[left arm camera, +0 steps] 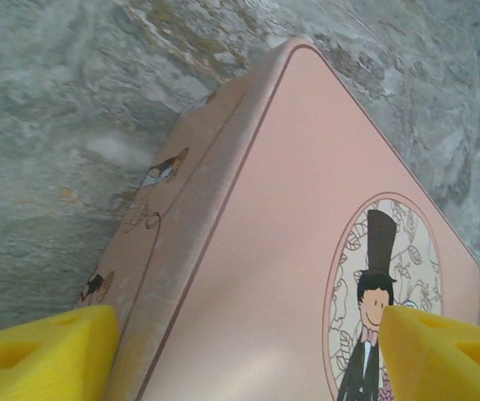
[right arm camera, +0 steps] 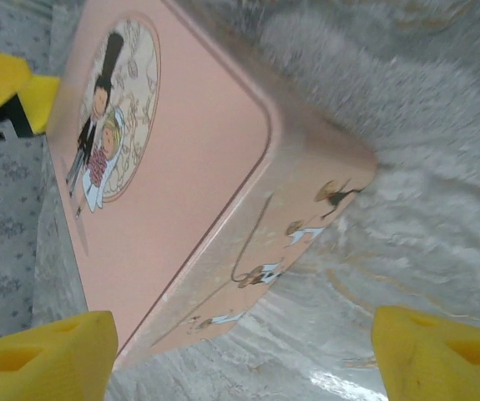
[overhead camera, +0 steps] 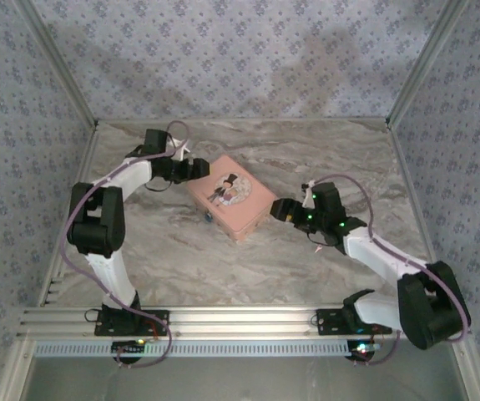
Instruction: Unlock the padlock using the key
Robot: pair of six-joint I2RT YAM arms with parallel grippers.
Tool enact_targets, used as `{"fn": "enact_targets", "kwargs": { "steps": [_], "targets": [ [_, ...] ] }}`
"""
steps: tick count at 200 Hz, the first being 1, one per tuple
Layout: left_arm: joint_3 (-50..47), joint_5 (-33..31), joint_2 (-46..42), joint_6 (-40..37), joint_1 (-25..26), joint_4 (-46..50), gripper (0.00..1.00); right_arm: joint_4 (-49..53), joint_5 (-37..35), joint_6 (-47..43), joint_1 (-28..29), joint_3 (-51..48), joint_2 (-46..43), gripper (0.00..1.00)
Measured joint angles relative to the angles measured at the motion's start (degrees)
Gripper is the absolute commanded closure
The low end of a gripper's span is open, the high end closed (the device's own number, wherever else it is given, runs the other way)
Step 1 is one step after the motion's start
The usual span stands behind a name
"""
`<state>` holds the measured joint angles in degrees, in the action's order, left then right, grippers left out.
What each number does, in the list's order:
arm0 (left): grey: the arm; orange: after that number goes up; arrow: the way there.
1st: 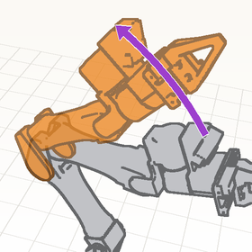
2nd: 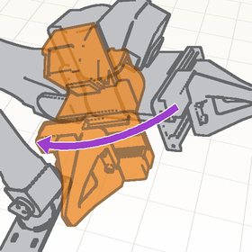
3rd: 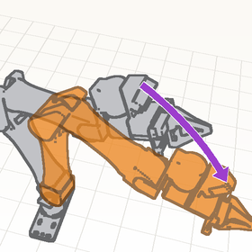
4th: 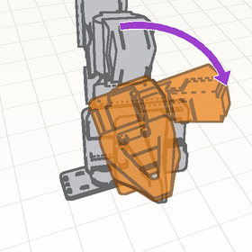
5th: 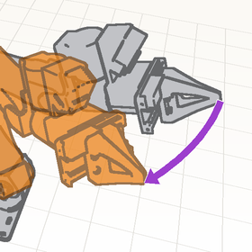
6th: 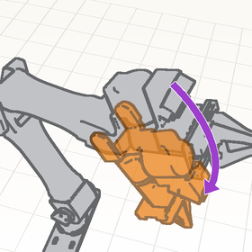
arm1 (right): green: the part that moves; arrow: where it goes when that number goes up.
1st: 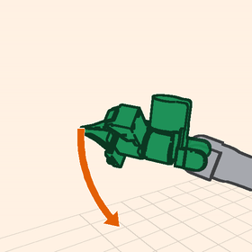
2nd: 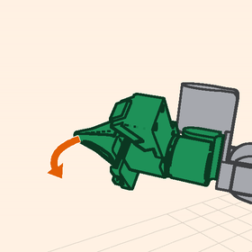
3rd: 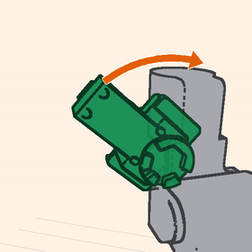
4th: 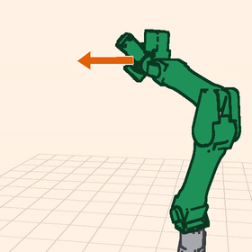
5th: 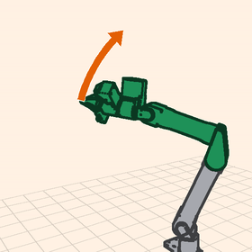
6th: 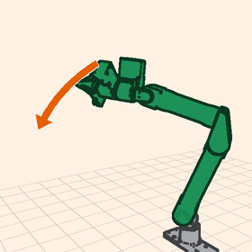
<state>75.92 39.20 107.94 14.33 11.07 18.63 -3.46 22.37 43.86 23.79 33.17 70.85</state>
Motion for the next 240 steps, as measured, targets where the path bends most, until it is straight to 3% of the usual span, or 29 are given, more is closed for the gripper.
{"fn": "enact_targets", "kwargs": {
  "steps": [54, 136, 179, 240],
  "targets": [
    [-9.99, -0.02, -6.60, 1.62, 2.80, -3.87, 0.19, -4.35, 2.10, 3.37, 1.75, 4.37, 9.38, 0.26],
    [-25.51, -11.02, -19.34, 9.22, 7.34, -13.20, 0.19, -1.46, 1.25, 1.99, -2.05, 17.90, 22.12, 0.31],
    [-28.26, -18.88, -21.55, 14.51, 11.58, -16.06, 0.18, -0.44, 0.31, -0.39, -3.28, 26.16, 29.24, 0.35],
    [-28.39, -23.04, -20.02, 18.43, 13.68, -19.06, 0.17, 1.81, 0.11, -2.62, -4.15, 29.90, 32.02, 0.34]
  ]
}}
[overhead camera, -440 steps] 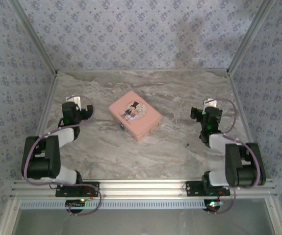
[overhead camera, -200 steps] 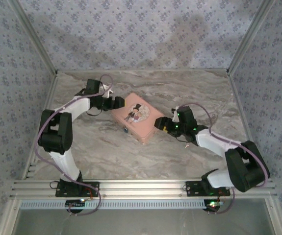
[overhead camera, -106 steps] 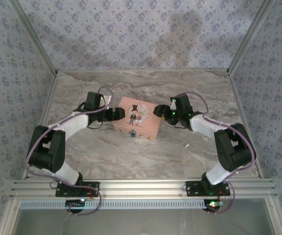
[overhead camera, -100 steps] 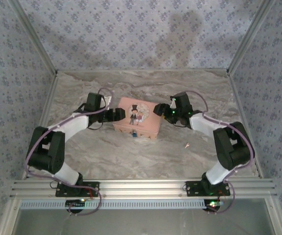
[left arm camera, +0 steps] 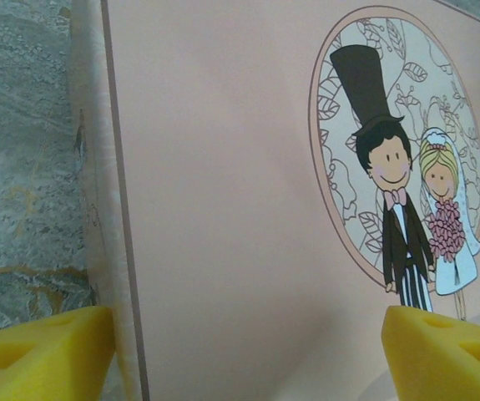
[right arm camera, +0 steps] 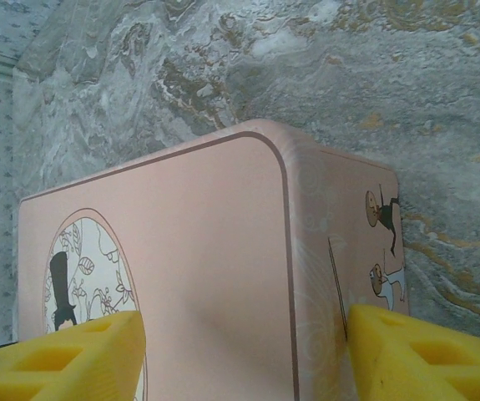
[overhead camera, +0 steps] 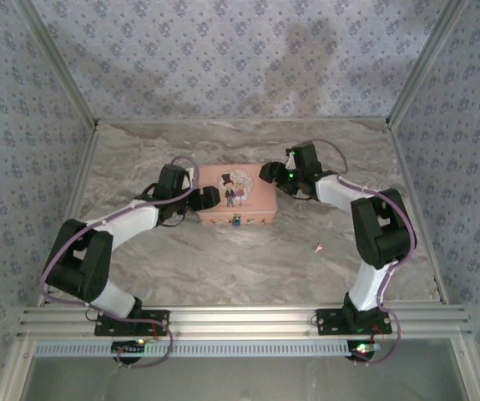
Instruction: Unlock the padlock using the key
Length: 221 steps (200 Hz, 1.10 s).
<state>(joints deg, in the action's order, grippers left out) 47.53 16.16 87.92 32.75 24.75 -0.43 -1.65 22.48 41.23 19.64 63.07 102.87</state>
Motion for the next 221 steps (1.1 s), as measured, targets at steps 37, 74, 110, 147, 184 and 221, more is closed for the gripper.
{"fn": "enact_targets", "kwargs": {
  "steps": [37, 74, 110, 147, 184, 221],
  "targets": [
    [0.66, -0.37, 1.29, 0.39, 1.33, -1.46, 0.15, 1.55, -0.20, -1.27, -1.38, 0.00, -0.59, 0.30],
    [0.63, -0.46, 0.52, 0.57, 2.34, -1.38, 0.12, 7.56, -1.07, -3.61, -2.03, 0.00, -3.30, 0.24],
    [-0.09, -3.26, -5.44, 0.20, 2.38, 2.10, 0.11, 16.26, -5.88, -6.86, -3.56, -0.31, -10.40, 0.24],
    [-0.07, -6.88, -10.84, -0.20, 2.58, 8.70, 0.12, 25.62, -12.57, -8.59, -5.75, -3.50, -21.07, 0.28],
    [-0.09, -7.58, -13.84, -0.11, 7.32, 12.87, 0.13, 37.42, -17.53, -9.38, -7.13, -5.90, -27.76, 0.34],
    [-0.39, -5.70, -13.81, 0.63, 15.50, 12.00, 0.14, 44.39, -18.23, -9.31, -7.15, -10.25, -28.76, 0.36]
  ]
}}
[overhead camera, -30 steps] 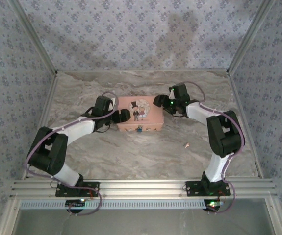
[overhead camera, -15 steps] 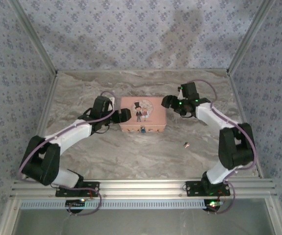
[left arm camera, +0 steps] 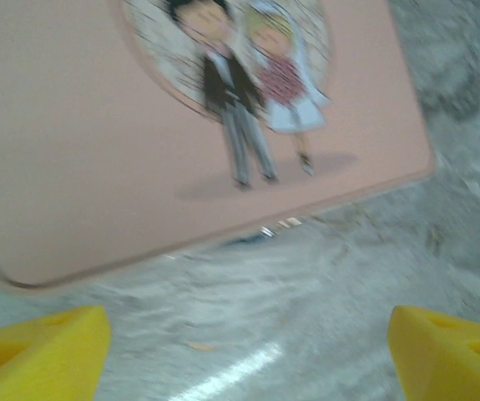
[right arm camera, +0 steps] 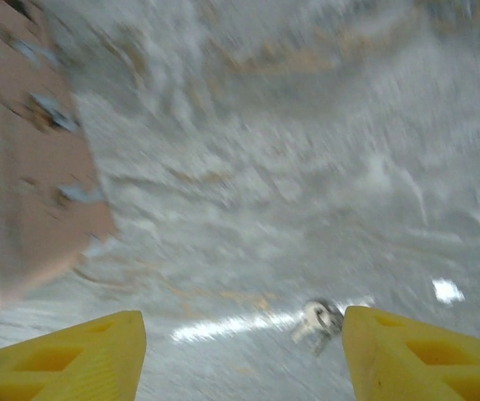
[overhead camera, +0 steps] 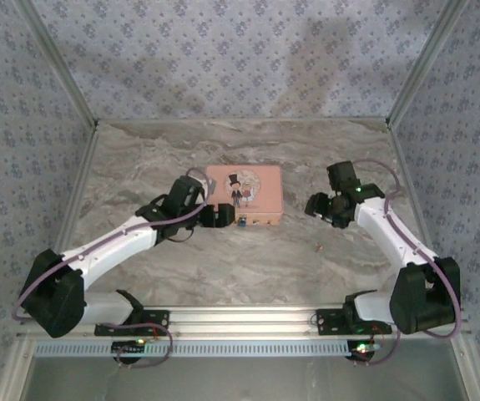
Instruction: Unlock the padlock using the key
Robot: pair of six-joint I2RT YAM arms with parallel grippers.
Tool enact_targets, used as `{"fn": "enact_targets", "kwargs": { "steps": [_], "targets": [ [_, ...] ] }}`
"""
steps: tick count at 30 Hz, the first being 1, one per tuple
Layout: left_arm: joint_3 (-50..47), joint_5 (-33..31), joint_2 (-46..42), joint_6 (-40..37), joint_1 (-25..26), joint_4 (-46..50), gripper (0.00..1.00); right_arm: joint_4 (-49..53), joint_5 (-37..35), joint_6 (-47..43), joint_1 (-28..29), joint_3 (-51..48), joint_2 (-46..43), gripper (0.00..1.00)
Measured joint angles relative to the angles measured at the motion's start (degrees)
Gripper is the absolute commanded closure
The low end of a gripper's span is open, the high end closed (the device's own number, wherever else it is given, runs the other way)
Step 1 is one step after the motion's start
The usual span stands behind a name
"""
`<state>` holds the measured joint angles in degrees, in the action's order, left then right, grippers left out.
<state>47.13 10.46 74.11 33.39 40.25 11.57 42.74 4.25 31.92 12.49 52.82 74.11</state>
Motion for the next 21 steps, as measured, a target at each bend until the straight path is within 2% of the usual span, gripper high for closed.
{"fn": "enact_targets", "kwargs": {
  "steps": [6, 9, 15, 21],
  "targets": [
    [0.15, 0.70, 5.86, 0.44, 8.50, -2.34, 0.15, 1.01, 0.09, 1.18, 0.00, -6.88, 0.22, 0.44],
    [1.27, 0.70, 9.77, 0.61, 11.10, -2.32, 0.15, 0.28, 0.50, 1.70, 0.02, -8.26, 1.68, 0.45],
    [5.01, 0.63, 13.33, 0.57, 14.01, -2.16, 0.16, -1.33, 0.48, 1.73, 1.01, -9.07, 4.11, 0.50],
    [5.99, 0.61, 13.38, 0.50, 14.47, -2.08, 0.16, -2.27, 0.37, 1.66, 1.20, -9.07, 6.25, 0.55]
  ]
}}
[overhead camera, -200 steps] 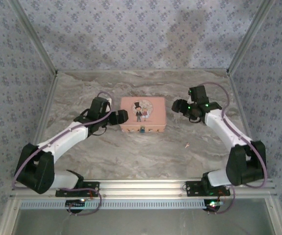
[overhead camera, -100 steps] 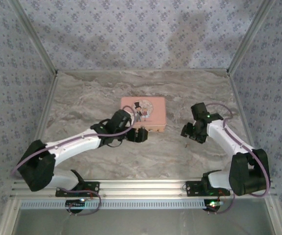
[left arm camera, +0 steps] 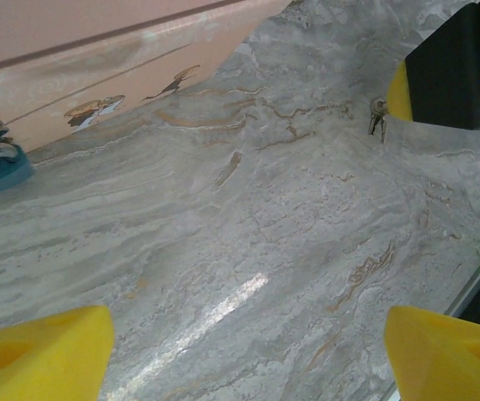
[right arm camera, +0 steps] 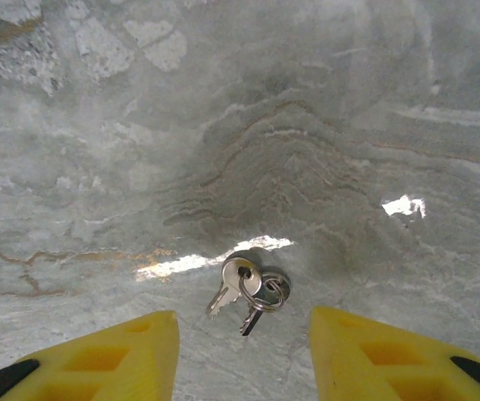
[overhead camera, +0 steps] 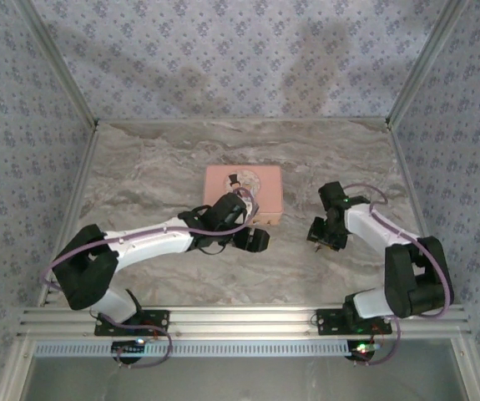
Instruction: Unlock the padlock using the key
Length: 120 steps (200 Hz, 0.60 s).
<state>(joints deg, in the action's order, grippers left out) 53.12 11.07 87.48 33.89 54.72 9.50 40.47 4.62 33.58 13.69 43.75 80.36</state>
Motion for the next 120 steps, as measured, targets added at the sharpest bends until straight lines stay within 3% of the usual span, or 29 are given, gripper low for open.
{"fn": "enact_targets", "kwargs": {
  "steps": [74, 120],
  "targets": [
    [0.00, 0.02, 0.02, 0.00, 0.04, 0.98, 0.16, 0.04, -0.02, -0.52, 0.00, 0.00, 2.51, 0.59],
    [0.00, 0.00, 0.02, 0.00, 0.04, 1.01, 0.16, 0.00, -0.37, -1.73, -1.05, 0.00, 3.74, 0.70]
  ]
}}
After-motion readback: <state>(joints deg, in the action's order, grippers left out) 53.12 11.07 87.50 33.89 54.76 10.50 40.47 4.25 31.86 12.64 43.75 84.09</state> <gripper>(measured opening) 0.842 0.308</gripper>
